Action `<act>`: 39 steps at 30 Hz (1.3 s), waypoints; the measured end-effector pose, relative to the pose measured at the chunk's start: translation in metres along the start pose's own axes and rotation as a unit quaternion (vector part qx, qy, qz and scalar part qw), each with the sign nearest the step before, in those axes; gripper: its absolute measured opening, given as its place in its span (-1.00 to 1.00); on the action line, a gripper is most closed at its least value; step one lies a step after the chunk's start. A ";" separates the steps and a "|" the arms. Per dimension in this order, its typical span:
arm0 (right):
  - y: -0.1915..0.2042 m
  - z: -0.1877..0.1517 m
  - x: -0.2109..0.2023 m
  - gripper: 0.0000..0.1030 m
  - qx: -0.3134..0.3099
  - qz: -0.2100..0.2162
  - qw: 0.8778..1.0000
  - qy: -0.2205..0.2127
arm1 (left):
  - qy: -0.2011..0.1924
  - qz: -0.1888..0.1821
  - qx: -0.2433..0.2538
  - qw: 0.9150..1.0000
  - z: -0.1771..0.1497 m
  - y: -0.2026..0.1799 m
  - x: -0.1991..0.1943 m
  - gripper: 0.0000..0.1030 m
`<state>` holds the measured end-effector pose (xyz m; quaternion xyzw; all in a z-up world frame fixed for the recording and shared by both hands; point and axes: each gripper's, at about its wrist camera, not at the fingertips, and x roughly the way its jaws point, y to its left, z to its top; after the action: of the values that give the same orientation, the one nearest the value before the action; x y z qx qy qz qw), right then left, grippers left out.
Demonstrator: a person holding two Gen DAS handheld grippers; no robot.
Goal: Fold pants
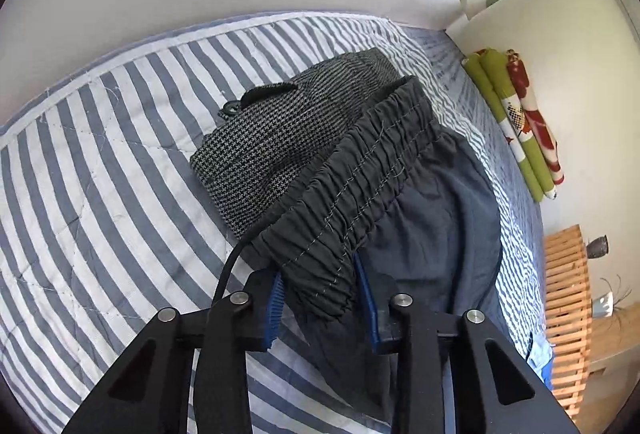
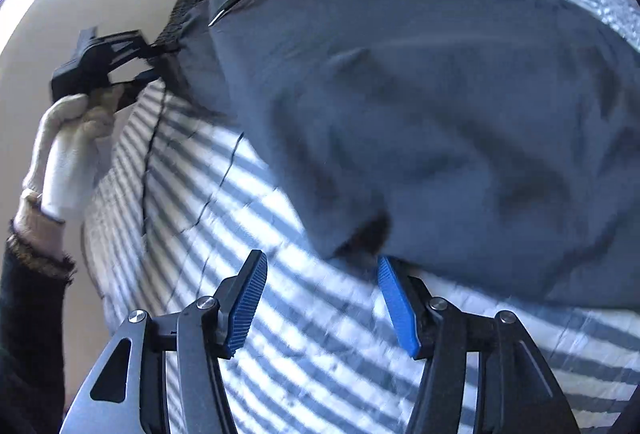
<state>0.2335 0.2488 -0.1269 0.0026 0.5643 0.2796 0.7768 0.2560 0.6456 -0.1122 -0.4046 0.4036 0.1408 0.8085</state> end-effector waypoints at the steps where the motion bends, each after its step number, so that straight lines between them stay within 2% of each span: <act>1: -0.001 0.006 -0.002 -0.29 0.003 -0.017 1.000 -0.012 | -0.003 -0.001 0.004 1.000 -0.001 -0.001 -0.005 -0.39; 2: -0.004 0.010 -0.004 -0.91 0.006 -0.026 1.000 -0.017 | -0.005 -0.004 0.006 1.000 0.001 -0.002 -0.009 -0.40; 3: -0.009 0.014 -0.007 -0.97 0.015 -0.030 0.999 -0.016 | -0.006 -0.006 0.006 1.000 0.002 -0.003 -0.015 -0.40; 5: -0.022 0.019 -0.019 -0.98 0.038 -0.023 0.999 -0.031 | -0.009 -0.010 0.009 1.000 0.006 -0.004 -0.023 -0.43; 6: -0.027 0.021 -0.029 -0.98 0.040 -0.032 0.998 -0.047 | -0.008 -0.012 0.011 1.000 0.007 -0.005 -0.026 -0.43; 11: -0.031 0.036 -0.070 -0.98 0.026 -0.029 0.996 -0.083 | -0.018 -0.034 0.019 0.999 0.005 -0.012 -0.057 -0.49; 14: -0.019 0.039 -0.087 -0.98 0.003 -0.021 0.997 -0.077 | -0.022 -0.038 0.027 0.999 -0.006 -0.006 -0.087 -0.51; 17: -0.009 0.030 -0.101 -0.98 -0.002 0.015 0.998 -0.058 | -0.026 -0.046 0.019 0.998 -0.022 0.017 -0.127 -0.52; 22: 0.034 -0.011 -0.130 -0.98 -0.054 0.074 0.995 -0.045 | -0.037 -0.039 -0.003 0.999 -0.050 0.073 -0.192 -0.52; 24: 0.055 -0.030 -0.134 -0.98 -0.063 0.101 0.992 -0.032 | -0.043 -0.023 -0.015 0.999 -0.065 0.101 -0.216 -0.52; 26: 0.075 -0.048 -0.124 -0.98 -0.073 0.123 0.990 -0.002 | -0.043 0.012 -0.014 0.999 -0.078 0.128 -0.227 -0.47; 28: 0.100 -0.067 -0.100 -0.95 -0.114 0.122 0.985 0.039 | -0.005 0.041 -0.020 0.999 -0.087 0.153 -0.223 -0.30; 29: 0.106 -0.074 -0.088 -0.92 -0.132 0.114 0.983 0.064 | 0.015 0.058 -0.030 0.998 -0.089 0.165 -0.220 -0.29; 31: 0.103 -0.086 -0.072 -0.92 -0.144 0.107 0.977 0.112 | 0.006 0.096 -0.019 0.995 -0.092 0.175 -0.227 -0.29; 32: 0.095 -0.088 -0.073 -0.92 -0.143 0.105 0.977 0.121 | -0.006 0.114 -0.008 0.993 -0.091 0.174 -0.233 -0.29; 34: 0.076 -0.088 -0.088 -0.88 -0.135 0.103 0.979 0.110 | -0.032 0.137 0.010 0.990 -0.088 0.167 -0.246 -0.28; 36: 0.055 -0.077 -0.107 -0.85 -0.122 0.101 0.985 0.076 | -0.050 0.132 0.039 0.989 -0.082 0.150 -0.257 -0.28; 38: 0.041 -0.052 -0.125 -0.81 -0.128 0.068 0.989 0.018 | -0.051 0.100 0.080 0.990 -0.079 0.125 -0.258 -0.22; 39: 0.038 -0.040 -0.131 -0.69 -0.160 0.035 0.986 -0.020 | -0.043 0.082 0.102 0.991 -0.079 0.109 -0.253 -0.17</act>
<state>0.1548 0.2108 -0.0148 -0.0966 0.4963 0.3934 0.7679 -0.0072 0.6787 -0.0045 -0.2795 0.4128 0.1819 0.8476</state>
